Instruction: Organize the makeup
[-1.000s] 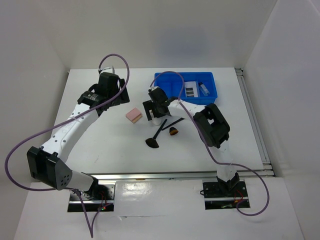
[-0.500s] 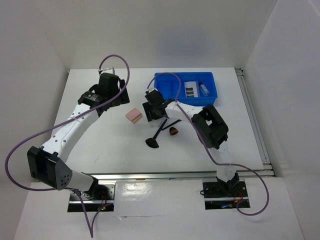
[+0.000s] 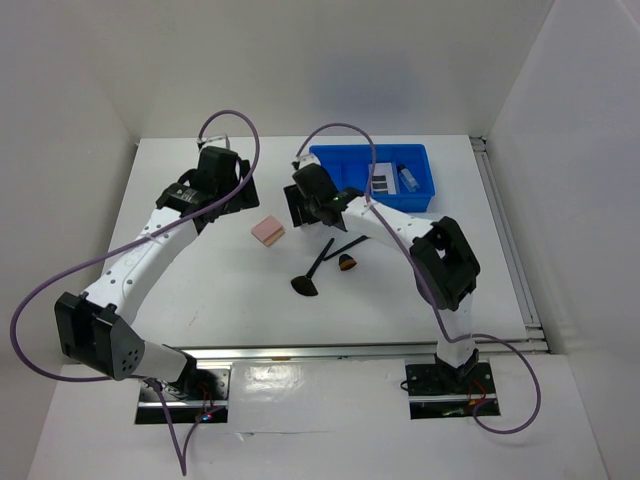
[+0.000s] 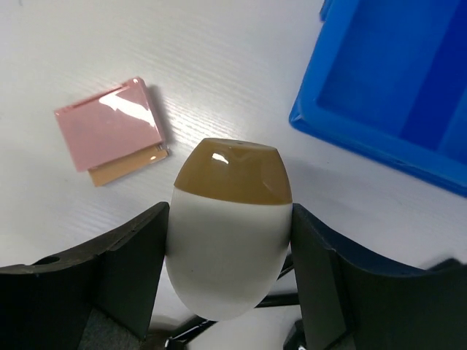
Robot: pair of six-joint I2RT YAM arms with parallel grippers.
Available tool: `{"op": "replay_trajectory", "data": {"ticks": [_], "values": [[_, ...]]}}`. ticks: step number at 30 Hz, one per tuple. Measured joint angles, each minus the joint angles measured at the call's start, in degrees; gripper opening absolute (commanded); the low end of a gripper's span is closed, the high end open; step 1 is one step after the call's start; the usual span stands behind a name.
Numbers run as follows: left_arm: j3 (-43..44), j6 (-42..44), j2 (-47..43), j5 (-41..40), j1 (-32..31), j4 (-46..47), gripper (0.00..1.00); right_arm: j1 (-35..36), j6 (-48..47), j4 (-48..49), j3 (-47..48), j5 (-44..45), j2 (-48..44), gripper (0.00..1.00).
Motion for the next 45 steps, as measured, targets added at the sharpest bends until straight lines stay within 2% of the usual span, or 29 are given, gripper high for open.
{"op": "replay_trajectory", "data": {"ticks": [8,21,26,33,35,39,40,42,45], "values": [[0.0,0.0,0.0,0.0,0.0,0.02,0.92,-3.17,0.0,-0.33,-1.49,1.31,-6.58,0.28],[0.0,0.04,0.37,0.24,0.0,0.07,0.92,-27.41,-0.24,-0.72,-1.9,1.77,-9.97,0.27],[0.0,0.04,1.16,0.42,0.0,0.04,0.92,-31.87,-0.42,-0.81,0.87,0.85,-7.48,0.27],[0.09,0.04,1.95,0.59,0.0,0.07,0.92,-35.1,-0.79,-1.01,9.42,0.81,1.95,0.28],[0.13,0.04,2.36,0.57,0.02,0.04,0.92,-35.32,-1.05,-1.31,10.73,1.25,4.26,0.34],[0.63,0.04,3.28,0.57,0.0,0.0,0.92,-35.39,-1.33,-1.97,14.1,2.51,8.94,0.72],[0.68,0.04,3.37,0.59,0.02,0.0,0.92,-35.39,-1.38,-2.16,14.56,2.86,9.73,0.84],[0.68,0.04,3.41,0.59,0.0,-0.02,0.92,-35.41,-1.49,-2.73,15.08,3.41,10.45,0.91],[0.72,0.04,3.41,0.59,0.02,-0.02,0.92,-35.39,-1.62,-2.86,15.17,4.28,10.29,0.95]]}}
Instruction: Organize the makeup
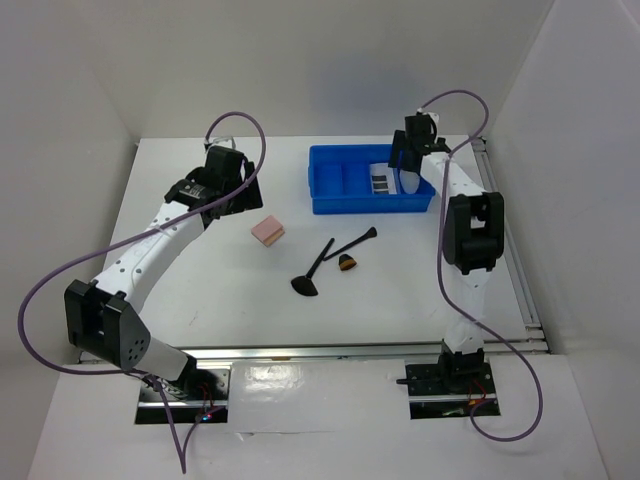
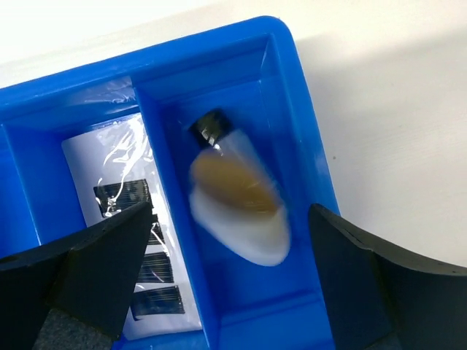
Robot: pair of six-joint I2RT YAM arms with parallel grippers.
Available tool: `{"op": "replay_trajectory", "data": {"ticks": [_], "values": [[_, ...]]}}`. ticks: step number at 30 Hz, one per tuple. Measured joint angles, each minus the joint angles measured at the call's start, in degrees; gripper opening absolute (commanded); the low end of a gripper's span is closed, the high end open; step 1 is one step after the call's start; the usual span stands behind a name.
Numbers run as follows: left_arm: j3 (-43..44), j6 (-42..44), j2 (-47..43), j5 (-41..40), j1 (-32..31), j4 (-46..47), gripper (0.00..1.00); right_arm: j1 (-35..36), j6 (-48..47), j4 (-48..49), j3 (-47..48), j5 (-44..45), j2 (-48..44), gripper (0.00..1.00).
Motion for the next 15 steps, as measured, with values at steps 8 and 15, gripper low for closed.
{"op": "replay_trajectory", "data": {"ticks": [8,15], "values": [[0.04,0.0,0.0,0.04,-0.02,0.04,0.92,0.57,0.15,1.49,-6.88,1.16,-8.85,0.67],[0.04,0.0,0.0,0.5,-0.02,0.04,0.92,8.57,1.49,4.07,-20.7,-0.07,-26.6,0.25]]}}
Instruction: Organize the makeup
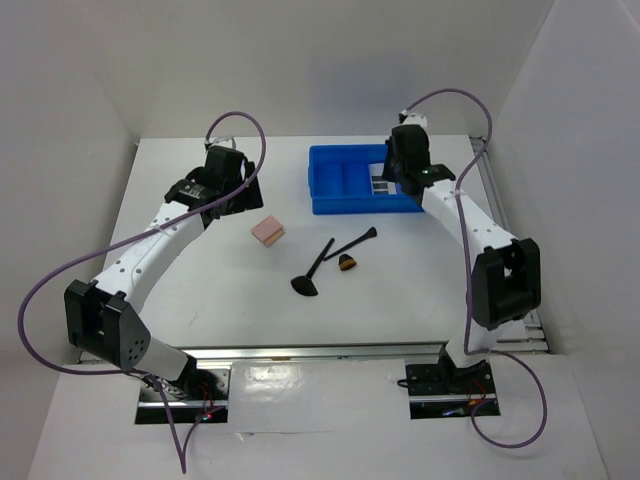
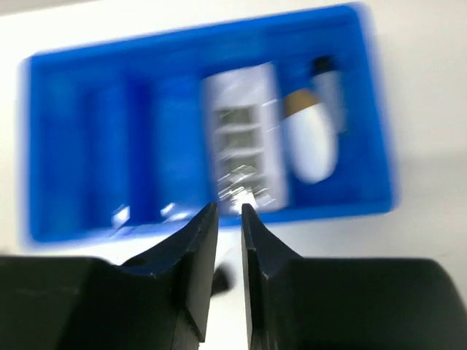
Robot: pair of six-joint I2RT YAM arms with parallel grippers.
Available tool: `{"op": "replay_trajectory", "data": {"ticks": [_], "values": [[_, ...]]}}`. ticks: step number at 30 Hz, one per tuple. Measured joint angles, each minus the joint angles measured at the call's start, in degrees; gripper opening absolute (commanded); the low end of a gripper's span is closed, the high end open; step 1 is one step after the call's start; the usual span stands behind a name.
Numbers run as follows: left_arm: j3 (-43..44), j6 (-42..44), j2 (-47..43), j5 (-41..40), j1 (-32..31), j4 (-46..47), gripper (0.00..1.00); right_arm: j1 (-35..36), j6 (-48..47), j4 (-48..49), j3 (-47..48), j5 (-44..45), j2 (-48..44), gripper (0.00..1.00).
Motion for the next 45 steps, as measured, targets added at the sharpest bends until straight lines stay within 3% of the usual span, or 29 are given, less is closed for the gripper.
{"op": "replay_trajectory", "data": {"ticks": [2,6,10,13,14,18,25,31,39,45], "values": [[0.0,0.0,0.0,0.07,0.0,0.02,0.92,3.74,1.68,0.57,-3.82,-2.21,-3.54,0.26],[-0.02,0.0,-0.04,0.15,0.0,0.04,0.92,11.63,5.33,0.22,-9.88,-6.78,-5.03,0.53],[-0.7,0.0,-0.5,0.22,0.0,0.28,0.92,18.51,8.96,-0.74,-13.97,-9.64,-2.47,0.68],[-1.16,0.0,-1.14,0.31,0.0,0.2,0.92,22.51,10.91,-2.08,-15.15,-9.4,0.2,0.8],[-1.18,0.02,-1.31,0.33,0.0,0.24,0.92,23.63,11.26,-2.8,-15.21,-8.74,0.85,0.88],[-1.64,0.0,-2.03,0.42,0.0,0.33,0.92,26.12,11.19,-4.66,-15.26,-4.81,2.54,0.96],[-1.84,0.02,-2.14,0.87,0.0,0.37,0.92,25.79,9.64,-4.81,-15.43,-2.47,7.39,0.96],[-1.84,0.0,-2.14,1.05,0.0,0.37,0.92,23.85,9.31,-3.5,-18.08,-3.63,8.17,0.86],[-1.84,0.02,-2.14,1.09,0.02,0.37,0.92,22.62,8.26,-1.38,-19.58,-3.72,7.45,0.57],[-1.84,0.0,-2.14,1.36,0.0,0.35,0.92,22.6,8.11,-1.42,-19.91,-3.91,6.71,0.28]]}}
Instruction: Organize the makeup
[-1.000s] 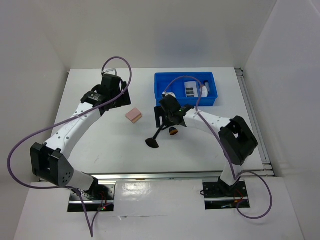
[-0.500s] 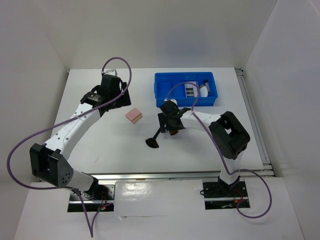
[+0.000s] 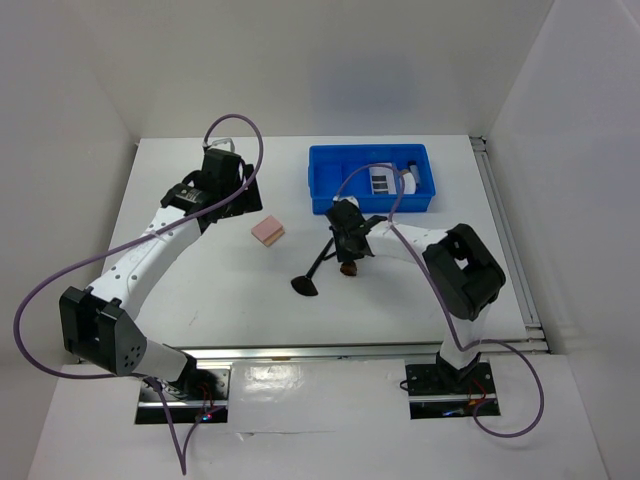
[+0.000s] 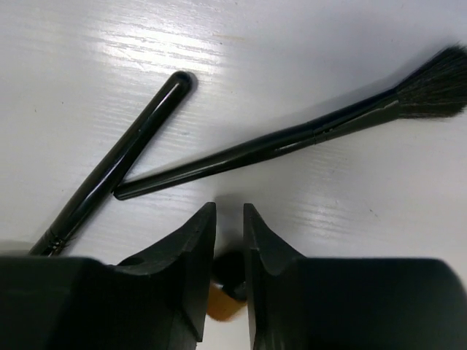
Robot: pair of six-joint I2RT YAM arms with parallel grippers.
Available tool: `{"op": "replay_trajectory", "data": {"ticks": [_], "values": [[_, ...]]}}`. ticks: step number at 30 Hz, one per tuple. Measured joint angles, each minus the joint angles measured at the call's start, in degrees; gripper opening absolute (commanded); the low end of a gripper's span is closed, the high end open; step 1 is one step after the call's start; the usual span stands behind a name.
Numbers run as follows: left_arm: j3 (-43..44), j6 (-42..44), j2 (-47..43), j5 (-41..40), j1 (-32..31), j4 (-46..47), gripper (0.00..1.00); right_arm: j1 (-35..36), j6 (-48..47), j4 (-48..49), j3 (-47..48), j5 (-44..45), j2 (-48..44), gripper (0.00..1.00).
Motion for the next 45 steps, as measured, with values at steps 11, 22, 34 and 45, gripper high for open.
{"op": "replay_trajectory", "data": {"ticks": [11,22,34,45], "values": [[0.0,-0.02,0.0,0.26,0.02,0.04,0.92,0.0,0.04,-3.63,0.92,0.61,-2.49,0.34],[0.0,-0.02,0.0,0.81,0.0,0.26,0.92,0.02,-0.09,-6.56,0.98,1.75,-9.14,0.97],[0.0,-0.02,0.0,1.22,0.02,0.46,0.92,-1.97,0.04,-7.78,-2.67,2.1,-9.99,0.95],[0.0,-0.02,0.0,1.22,0.02,0.46,0.92,-2.84,0.09,-7.28,-2.99,-1.14,-9.66,0.95]]}}
